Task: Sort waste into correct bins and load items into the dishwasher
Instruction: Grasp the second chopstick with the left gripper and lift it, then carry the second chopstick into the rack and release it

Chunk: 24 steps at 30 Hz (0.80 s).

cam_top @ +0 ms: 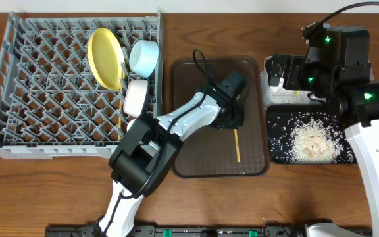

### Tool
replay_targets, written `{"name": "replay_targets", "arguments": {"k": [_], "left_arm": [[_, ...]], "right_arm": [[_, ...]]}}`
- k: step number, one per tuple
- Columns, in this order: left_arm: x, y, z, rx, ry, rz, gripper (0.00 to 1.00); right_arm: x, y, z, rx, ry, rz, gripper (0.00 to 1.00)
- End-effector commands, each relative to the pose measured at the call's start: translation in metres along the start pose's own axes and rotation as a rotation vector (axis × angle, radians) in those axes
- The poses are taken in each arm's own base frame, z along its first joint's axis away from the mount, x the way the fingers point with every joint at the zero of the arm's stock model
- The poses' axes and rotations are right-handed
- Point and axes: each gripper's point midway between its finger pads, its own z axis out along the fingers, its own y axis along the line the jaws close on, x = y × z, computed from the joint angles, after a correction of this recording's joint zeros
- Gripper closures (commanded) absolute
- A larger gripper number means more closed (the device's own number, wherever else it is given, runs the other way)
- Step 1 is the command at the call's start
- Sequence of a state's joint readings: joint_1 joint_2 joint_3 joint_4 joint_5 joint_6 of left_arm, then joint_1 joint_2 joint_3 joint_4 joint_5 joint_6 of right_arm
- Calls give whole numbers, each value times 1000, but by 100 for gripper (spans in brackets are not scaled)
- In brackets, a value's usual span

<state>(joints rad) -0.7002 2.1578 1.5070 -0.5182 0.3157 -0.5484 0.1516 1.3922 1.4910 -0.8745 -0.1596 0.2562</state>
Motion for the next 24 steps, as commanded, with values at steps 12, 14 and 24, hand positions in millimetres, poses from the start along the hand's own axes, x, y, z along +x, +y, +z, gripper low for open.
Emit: {"name": "replay_targets", "arguments": {"k": [12,14,24], "left_arm": [[-12,16,-5,-51,-53,5,93],[-22,15,-24,-36,-88,23,92],[-50,52,-195,-35,-313,123,92]], "right_arm": [[-1,-3,0,10,-3,14,1],[-1,-3,0,10,-3,14,1],[-1,-3,0,10,-3,14,1]]}}
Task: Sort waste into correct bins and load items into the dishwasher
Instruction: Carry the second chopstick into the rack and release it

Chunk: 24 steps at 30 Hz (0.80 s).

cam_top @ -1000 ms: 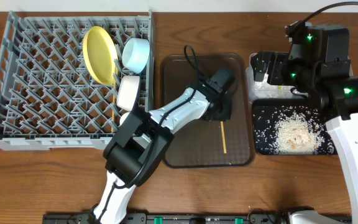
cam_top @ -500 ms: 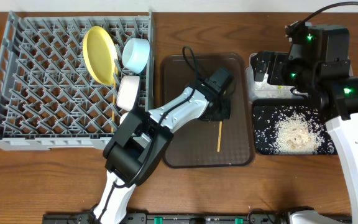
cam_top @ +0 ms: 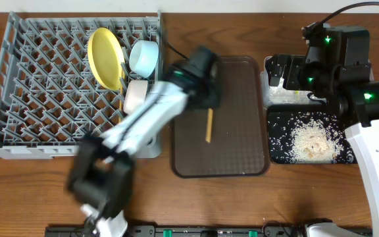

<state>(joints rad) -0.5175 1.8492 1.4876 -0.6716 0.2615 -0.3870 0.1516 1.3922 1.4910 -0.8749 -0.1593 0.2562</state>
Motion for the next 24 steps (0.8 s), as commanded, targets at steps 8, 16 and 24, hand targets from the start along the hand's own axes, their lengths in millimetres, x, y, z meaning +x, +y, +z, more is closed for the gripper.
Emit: {"name": "replay_targets", "arguments": {"k": [8,16,24], "left_arm": [[-26,132,-155,-285,-220,-31,92],[-12,238,-161,-593,-86,-25,92],[-1,270,-121,-607,45,-61,83]], "right_arm": [[-2,-3,0,9,-4,14,1],[-1,-3,0,9,-4,13,1],[-1,-3,0,9,-4,14,1]]}}
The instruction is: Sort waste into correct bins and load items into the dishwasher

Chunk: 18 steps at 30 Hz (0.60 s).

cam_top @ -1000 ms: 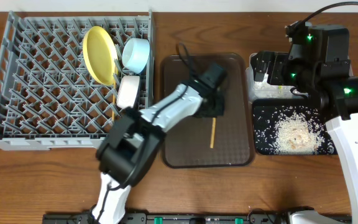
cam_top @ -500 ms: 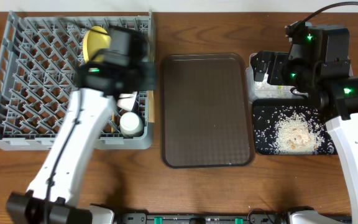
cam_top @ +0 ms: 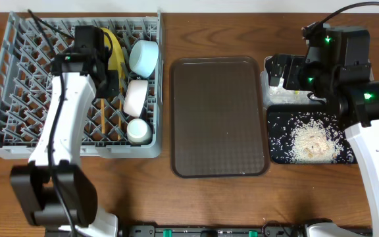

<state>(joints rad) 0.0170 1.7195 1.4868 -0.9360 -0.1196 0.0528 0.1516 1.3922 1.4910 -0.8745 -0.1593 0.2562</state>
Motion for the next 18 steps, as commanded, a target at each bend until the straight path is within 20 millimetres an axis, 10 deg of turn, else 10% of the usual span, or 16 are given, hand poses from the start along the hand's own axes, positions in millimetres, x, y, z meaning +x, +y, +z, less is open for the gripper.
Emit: {"name": "replay_targets", "arguments": {"k": [1,10,18], "left_arm": [[7,4,16,-29,50,31,74],[-7,7,-14,-19,-39,-29,51],[-8,-8,-138,221,-298,-188,43]], "right_arm": [[-1,-3,0,9,-3,14,1],[-1,-3,0,9,-3,14,1],[-1,-3,0,9,-3,14,1]]}}
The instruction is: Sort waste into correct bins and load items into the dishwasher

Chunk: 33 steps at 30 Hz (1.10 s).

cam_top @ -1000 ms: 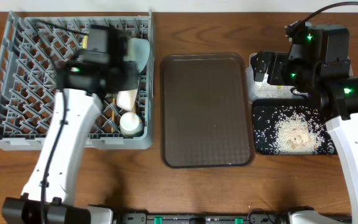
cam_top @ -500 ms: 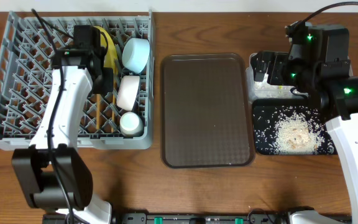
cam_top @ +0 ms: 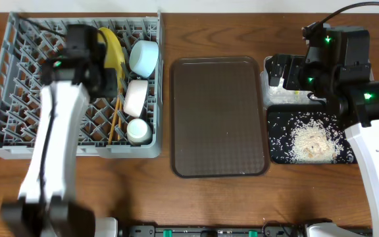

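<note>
My left gripper [cam_top: 105, 84] hangs over the right part of the grey dish rack [cam_top: 18, 99]; the arm is blurred. Just below it two wooden chopsticks [cam_top: 114, 122] lean in the rack slots, apart from the fingers, which hold nothing. A yellow plate [cam_top: 114, 45], a light blue bowl [cam_top: 143, 58], a white cup [cam_top: 135, 96] and a small white cup [cam_top: 137, 130] stand in the rack. My right gripper [cam_top: 281, 71] hovers over a clear bin [cam_top: 283, 97] at the right; how its jaws stand is hidden from above.
A brown tray [cam_top: 219, 115] with nothing on it lies mid-table. A black bin [cam_top: 308, 138] holding rice and food scraps sits at the right, in front of the clear bin. The right arm's body looms over both bins.
The chopstick that hung upright from my left gripper now leans in the rack slots beside another one, free of the fingers. The left arm has shifted slightly. The right arm is unchanged.
My left gripper was down on the brown tray at a chopstick. Then it carried the chopstick toward the rack, leaving the tray bare. Then it held the stick upright over the rack, and now the stick rests in the rack. The right arm never moved.
</note>
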### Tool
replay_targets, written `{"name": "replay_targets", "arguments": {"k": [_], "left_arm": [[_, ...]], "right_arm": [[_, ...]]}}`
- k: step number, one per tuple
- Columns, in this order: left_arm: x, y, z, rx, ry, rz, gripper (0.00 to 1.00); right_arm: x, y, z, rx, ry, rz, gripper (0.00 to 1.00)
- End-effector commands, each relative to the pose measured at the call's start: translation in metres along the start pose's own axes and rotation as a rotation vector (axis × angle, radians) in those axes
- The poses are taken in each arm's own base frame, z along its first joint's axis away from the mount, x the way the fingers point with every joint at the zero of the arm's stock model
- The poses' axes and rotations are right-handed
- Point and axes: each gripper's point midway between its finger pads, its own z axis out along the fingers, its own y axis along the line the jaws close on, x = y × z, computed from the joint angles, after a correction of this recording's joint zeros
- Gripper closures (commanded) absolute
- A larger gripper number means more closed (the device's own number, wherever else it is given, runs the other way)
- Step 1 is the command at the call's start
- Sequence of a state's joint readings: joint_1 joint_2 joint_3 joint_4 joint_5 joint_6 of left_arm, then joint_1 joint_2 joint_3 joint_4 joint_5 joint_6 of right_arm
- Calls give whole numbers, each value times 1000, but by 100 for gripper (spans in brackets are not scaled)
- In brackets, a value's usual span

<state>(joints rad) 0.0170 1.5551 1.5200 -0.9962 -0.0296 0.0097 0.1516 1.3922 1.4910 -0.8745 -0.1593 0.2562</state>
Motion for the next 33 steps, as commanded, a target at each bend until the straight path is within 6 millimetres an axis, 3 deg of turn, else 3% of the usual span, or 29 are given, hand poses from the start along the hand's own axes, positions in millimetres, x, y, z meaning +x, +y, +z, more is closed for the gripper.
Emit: {"name": "replay_targets", "arguments": {"k": [1,2,7,12,29,33], "left_arm": [[-12,-13,-83,147,-197,-165,31],[-11,-12,-101,157,-244,-173,20],[-3,-8,-145,172,-359,-174,17],[4,-6,-167,179,-416,-175,14],[6,-6,-168,179,-415,-175,7],[6,-6,-168,179,-416,-175,7]], "right_arm": [[-1,-3,0,9,-3,14,1],[-1,-3,0,9,-3,14,1],[-1,-3,0,9,-4,14,1],[-1,-3,0,9,-3,14,1],[2,-4,0,13,10,15,1],[-4,-11,4,50,-25,-51,1]]}}
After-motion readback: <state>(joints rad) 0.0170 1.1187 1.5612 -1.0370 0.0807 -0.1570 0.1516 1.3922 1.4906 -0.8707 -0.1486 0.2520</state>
